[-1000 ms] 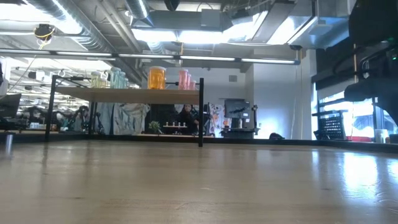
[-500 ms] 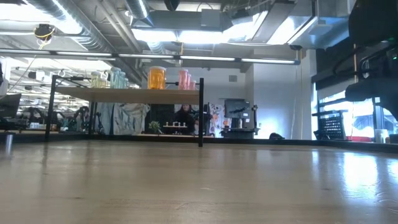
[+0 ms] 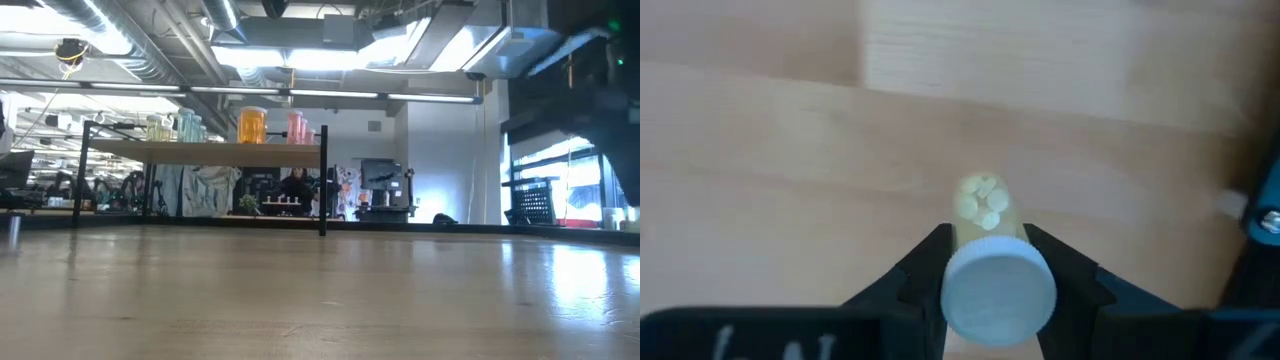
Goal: Pick and place medicine bottles onto shelf by color
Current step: Put the yellow pill on the shelf aligned with the yellow pill on the shelf
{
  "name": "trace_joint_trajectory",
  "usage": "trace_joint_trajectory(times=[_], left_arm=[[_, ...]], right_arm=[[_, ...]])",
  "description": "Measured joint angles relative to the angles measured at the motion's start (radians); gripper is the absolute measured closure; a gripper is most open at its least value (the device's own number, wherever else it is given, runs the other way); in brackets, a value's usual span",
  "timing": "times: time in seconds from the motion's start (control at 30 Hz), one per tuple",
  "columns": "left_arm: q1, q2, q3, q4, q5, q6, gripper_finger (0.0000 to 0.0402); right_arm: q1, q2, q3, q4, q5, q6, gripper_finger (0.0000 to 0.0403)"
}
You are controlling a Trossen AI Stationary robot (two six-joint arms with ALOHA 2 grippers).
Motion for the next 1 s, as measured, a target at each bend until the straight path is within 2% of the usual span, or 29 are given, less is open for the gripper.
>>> trace_joint_trajectory(times=[0.17,0.33,0.47,0.53,0.77,1.0], left_arm=[[-0.005,0.000,0.000,-0.030,0.000,-0.002,0.0250],[-0.005,0.000,0.000,-0.062,0.000,-0.002,0.0250],[-0.004,0.000,0.000,-0.064,-0.007,-0.002,0.0250],[0.002,0.000,0.000,-0.064,-0.010,-0.005,0.0250],[0.018,0.042,0.000,-0.039,-0.014,-0.100,0.0250],[0.022,0.086,0.000,0.001,-0.047,-0.068,0.0250]], right_arm=[[0.000,0.000,0.076,0.010,0.075,-0.086,0.0290],[0.000,0.000,0.174,0.072,0.217,-0.233,0.0290],[0.000,0.000,0.250,0.192,0.346,-0.413,0.0290],[-0.005,0.000,0.275,0.269,0.377,-0.504,0.0290],[-0.044,0.034,0.317,0.525,0.372,-0.762,0.0290],[-0.073,0.097,0.318,0.668,0.312,-0.965,0.0289]])
